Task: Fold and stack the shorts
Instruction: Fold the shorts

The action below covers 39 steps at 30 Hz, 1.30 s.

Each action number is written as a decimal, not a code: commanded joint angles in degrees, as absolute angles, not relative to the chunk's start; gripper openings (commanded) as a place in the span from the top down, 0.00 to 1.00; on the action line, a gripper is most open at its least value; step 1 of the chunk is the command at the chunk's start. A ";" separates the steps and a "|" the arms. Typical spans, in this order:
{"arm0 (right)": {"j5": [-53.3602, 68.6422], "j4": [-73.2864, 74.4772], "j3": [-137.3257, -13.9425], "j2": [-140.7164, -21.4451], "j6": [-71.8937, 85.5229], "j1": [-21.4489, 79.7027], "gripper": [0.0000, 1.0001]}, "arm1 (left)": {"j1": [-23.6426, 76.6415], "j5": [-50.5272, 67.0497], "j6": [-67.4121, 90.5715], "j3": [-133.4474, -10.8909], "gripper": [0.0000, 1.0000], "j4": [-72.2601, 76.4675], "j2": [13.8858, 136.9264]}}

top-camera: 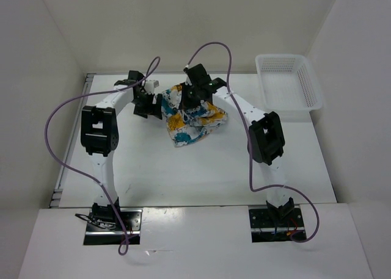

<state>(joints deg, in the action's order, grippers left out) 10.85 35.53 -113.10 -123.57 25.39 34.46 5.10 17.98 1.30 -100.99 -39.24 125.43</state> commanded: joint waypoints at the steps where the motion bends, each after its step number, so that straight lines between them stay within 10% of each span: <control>1: 9.23 32.17 -117.86 -125.07 24.52 36.82 1.00 | 5.62 18.28 0.00 -102.30 0.11 -40.87 128.13; 9: 8.70 30.94 -117.95 -128.31 22.59 40.25 0.87 | 7.29 17.75 0.00 -110.74 0.44 -41.92 137.63; 16: 22.31 26.02 -123.65 -128.06 11.01 44.55 0.28 | 6.77 16.09 0.00 -110.21 0.38 -41.40 137.64; 28: 3.02 21.90 -100.13 -107.33 -10.09 45.01 0.55 | 3.16 14.59 0.00 -108.81 0.19 -40.87 121.23; 39: -0.87 10.38 -85.43 -106.70 -19.07 44.47 0.41 | 9.31 24.35 0.00 -109.33 0.12 -42.71 124.45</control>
